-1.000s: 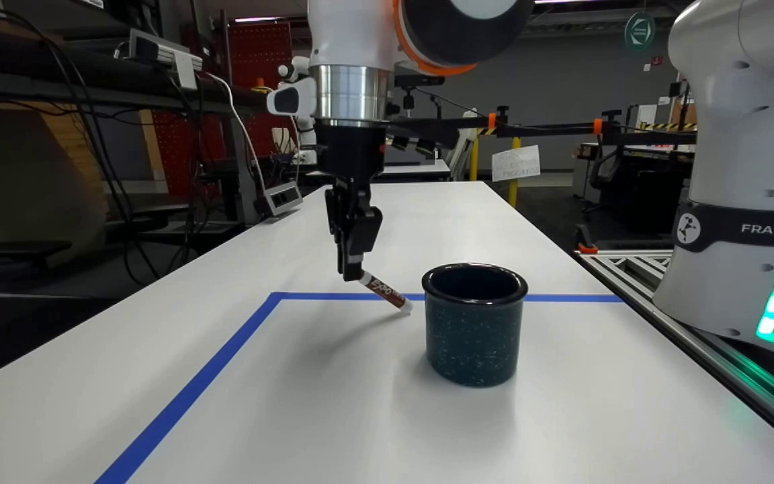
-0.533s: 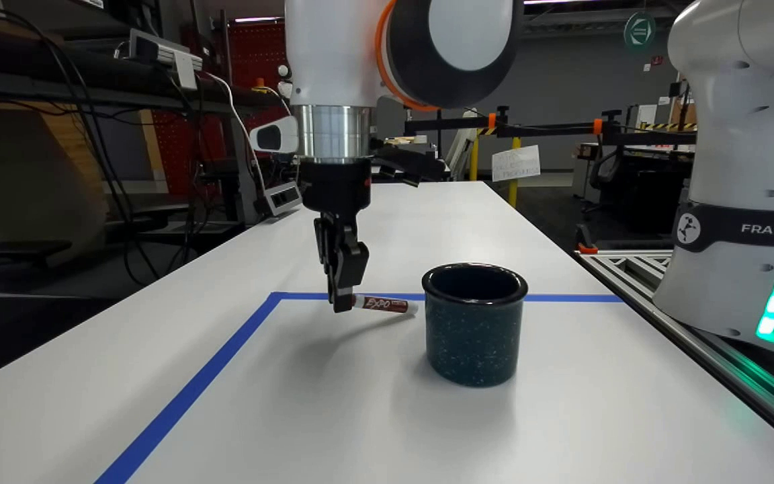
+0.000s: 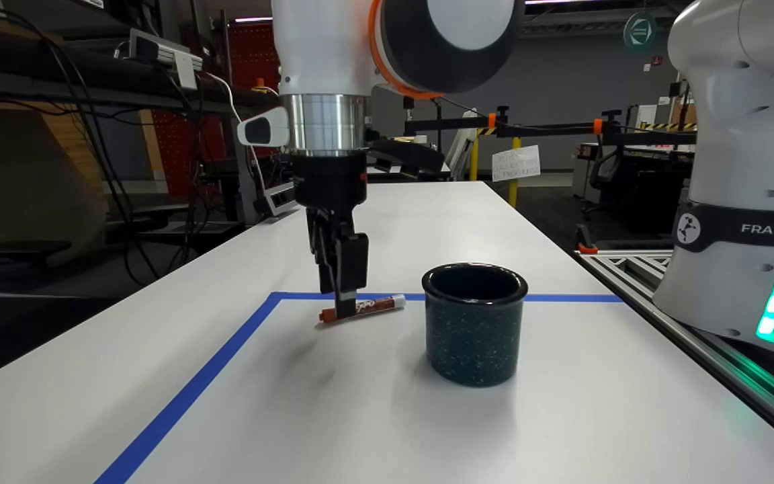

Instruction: Take the marker out of the cup

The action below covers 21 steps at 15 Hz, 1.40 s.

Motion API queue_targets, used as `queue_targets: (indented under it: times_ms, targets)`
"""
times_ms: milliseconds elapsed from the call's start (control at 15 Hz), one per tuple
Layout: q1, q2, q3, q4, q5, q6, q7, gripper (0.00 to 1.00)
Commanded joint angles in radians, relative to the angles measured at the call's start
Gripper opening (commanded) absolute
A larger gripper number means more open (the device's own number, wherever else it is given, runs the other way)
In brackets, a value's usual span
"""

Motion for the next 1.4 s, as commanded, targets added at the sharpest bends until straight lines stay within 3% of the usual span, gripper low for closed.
queue_targets:
  times_ms: [0, 200, 400, 800, 867, 1333]
  targets:
    - [-0.007, -0.15, 0.048, -0.046, 0.101, -0.166, -0.021, 0.97]
    - [0.012, -0.25, 0.058, -0.039, 0.23, -0.379, 0.055, 1.0]
    - [0.022, -0.343, 0.053, -0.044, 0.286, -0.488, 0.194, 1.0]
    - [0.013, -0.452, 0.079, -0.094, 0.274, -0.439, 0.523, 1.0]
    - [0.016, -0.387, 0.058, -0.043, 0.277, -0.474, 0.425, 1.0]
    - [0.014, -0.418, 0.07, -0.066, 0.276, -0.456, 0.504, 1.0]
